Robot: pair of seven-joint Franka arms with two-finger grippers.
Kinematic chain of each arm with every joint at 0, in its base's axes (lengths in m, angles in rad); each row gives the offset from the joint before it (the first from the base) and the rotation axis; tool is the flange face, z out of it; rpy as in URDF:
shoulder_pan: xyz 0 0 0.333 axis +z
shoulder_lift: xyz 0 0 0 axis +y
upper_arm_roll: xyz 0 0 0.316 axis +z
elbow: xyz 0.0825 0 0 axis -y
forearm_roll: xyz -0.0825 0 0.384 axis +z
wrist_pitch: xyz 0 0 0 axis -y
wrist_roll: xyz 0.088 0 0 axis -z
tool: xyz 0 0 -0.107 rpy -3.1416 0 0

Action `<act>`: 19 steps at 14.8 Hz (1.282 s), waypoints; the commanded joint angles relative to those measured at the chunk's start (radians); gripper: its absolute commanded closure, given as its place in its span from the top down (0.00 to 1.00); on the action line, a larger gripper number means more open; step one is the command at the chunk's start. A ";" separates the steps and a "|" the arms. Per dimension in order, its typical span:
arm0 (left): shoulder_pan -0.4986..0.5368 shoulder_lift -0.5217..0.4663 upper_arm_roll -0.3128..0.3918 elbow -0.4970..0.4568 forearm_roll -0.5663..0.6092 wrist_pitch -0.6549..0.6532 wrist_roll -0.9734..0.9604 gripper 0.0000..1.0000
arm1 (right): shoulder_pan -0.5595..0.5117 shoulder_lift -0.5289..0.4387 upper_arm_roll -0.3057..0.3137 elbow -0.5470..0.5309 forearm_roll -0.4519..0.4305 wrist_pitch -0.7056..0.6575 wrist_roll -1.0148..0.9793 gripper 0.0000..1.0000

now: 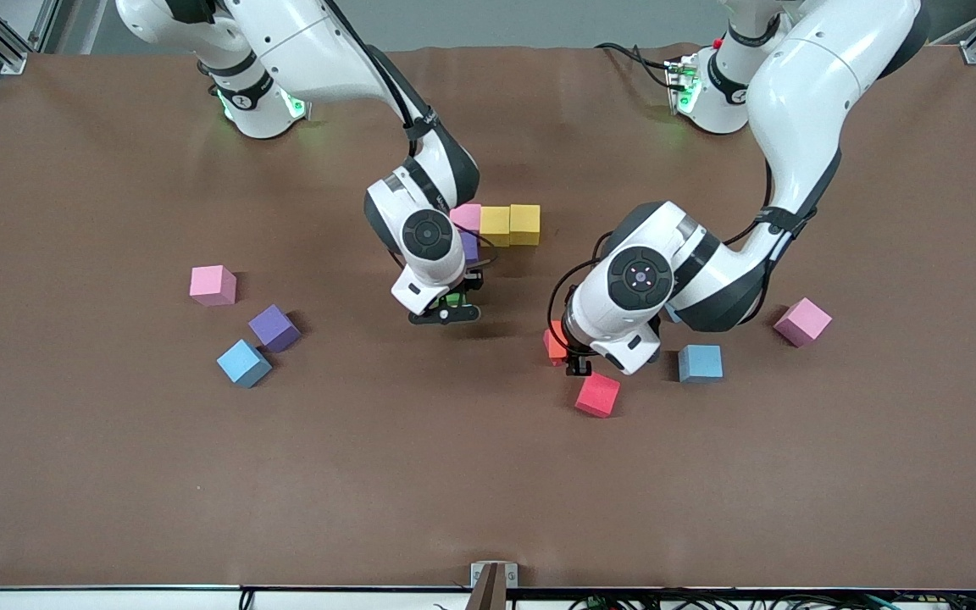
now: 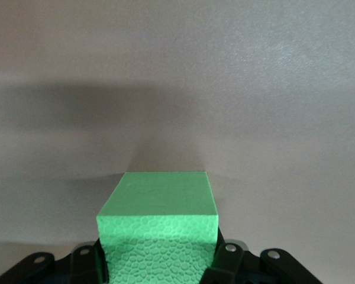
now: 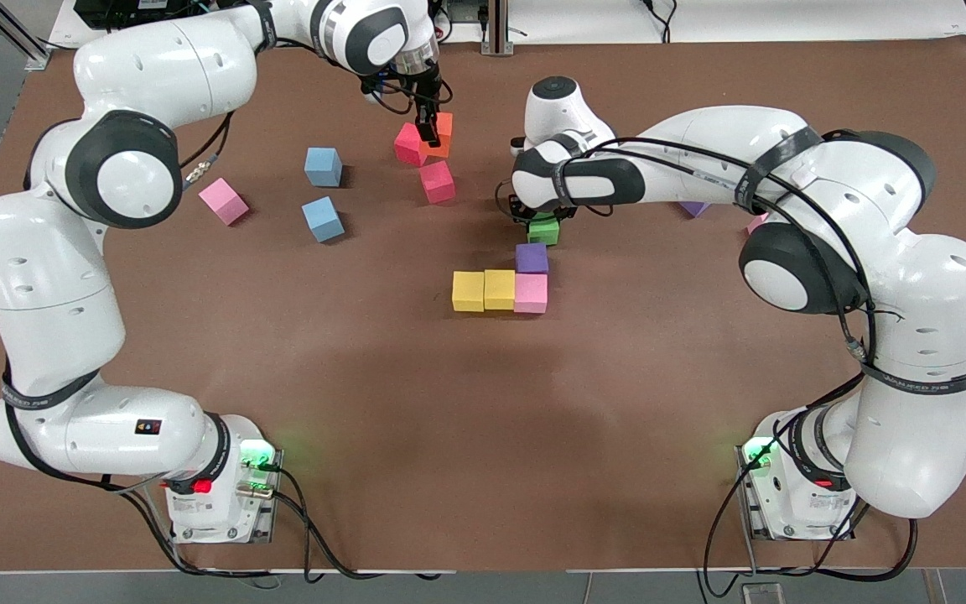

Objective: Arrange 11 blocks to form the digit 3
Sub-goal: 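Place the green cube below purple with the right gripper while left holds orange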

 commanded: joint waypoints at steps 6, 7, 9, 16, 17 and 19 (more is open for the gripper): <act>-0.012 -0.009 -0.024 -0.043 -0.022 0.015 -0.040 0.11 | 0.043 -0.032 -0.006 -0.086 0.020 0.079 0.073 0.33; -0.012 -0.006 -0.024 -0.047 -0.022 0.031 -0.055 0.11 | 0.044 -0.032 -0.005 -0.086 0.020 0.079 0.079 0.33; -0.029 -0.003 -0.026 -0.070 -0.022 0.061 -0.092 0.11 | 0.050 -0.032 -0.005 -0.088 0.020 0.075 0.079 0.34; -0.031 -0.012 -0.041 -0.136 -0.022 0.080 -0.136 0.11 | 0.066 -0.038 -0.002 -0.103 0.040 0.078 0.081 0.34; -0.031 -0.013 -0.041 -0.141 -0.022 0.080 -0.136 0.11 | 0.066 -0.038 -0.002 -0.103 0.040 0.078 0.081 0.34; -0.027 -0.013 -0.041 -0.146 -0.022 0.080 -0.138 0.11 | 0.066 -0.038 -0.002 -0.105 0.040 0.078 0.081 0.35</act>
